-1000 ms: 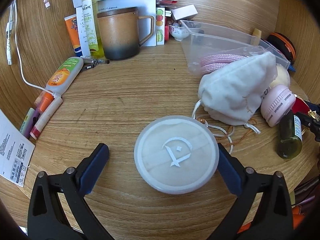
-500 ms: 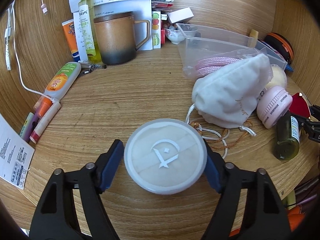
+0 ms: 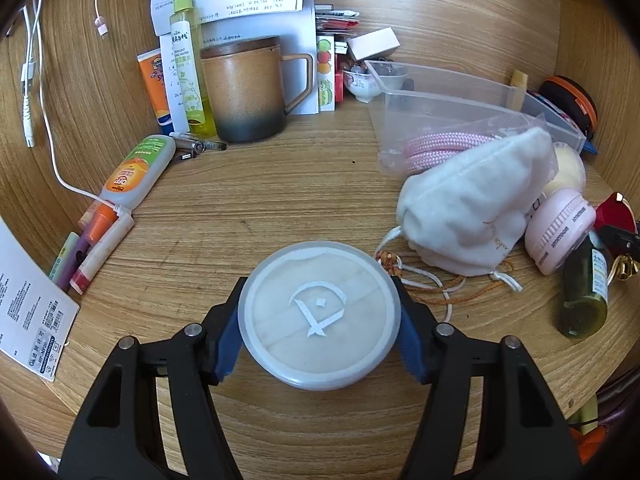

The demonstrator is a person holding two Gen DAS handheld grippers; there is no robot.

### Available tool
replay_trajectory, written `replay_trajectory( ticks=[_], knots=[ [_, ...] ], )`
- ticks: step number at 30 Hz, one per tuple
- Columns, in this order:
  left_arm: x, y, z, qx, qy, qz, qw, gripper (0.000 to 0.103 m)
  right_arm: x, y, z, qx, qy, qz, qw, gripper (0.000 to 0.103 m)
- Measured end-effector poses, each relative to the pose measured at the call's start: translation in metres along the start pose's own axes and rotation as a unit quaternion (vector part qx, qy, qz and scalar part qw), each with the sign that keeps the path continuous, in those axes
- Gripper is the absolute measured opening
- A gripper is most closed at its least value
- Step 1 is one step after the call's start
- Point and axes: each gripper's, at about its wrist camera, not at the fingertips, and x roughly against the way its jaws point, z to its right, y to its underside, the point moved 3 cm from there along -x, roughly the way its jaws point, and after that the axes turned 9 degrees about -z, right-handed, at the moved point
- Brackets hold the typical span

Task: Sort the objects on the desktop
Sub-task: 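Close left tool on the white container while right tool grasps the red pouch, then carry the white container and red pouch over the clear plastic box with both tools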

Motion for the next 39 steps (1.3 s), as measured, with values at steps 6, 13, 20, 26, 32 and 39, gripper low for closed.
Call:
replay_trajectory(
  ticks=[6,13,20,26,32,39],
  knots=[
    [0.012,-0.006,-0.004,0.007,0.0,0.015,0.9999,0.065,0.009,-0.003,0.006,-0.011,-0.002,0.012,1.0,0.028],
    [0.027,-0.014,-0.003,0.013,0.008,0.032,0.9994,0.065,0.028,-0.015,0.003,-0.002,-0.001,0.044,0.999,0.028],
    [0.043,-0.027,0.0,0.009,0.016,0.055,0.9983,0.065,0.042,-0.032,0.002,0.008,0.0,0.072,0.997,0.028],
    [0.052,-0.047,0.006,-0.001,0.023,0.068,0.9974,0.065,0.048,-0.05,-0.001,0.02,0.0,0.089,0.996,0.028],
    [0.058,-0.073,0.012,-0.015,0.034,0.072,0.9967,0.065,0.052,-0.072,0.0,0.028,-0.01,0.098,0.995,0.028],
    [0.062,-0.104,0.021,-0.031,0.054,0.08,0.9948,0.065,0.059,-0.102,-0.002,0.043,-0.01,0.114,0.992,0.028]
  ],
)
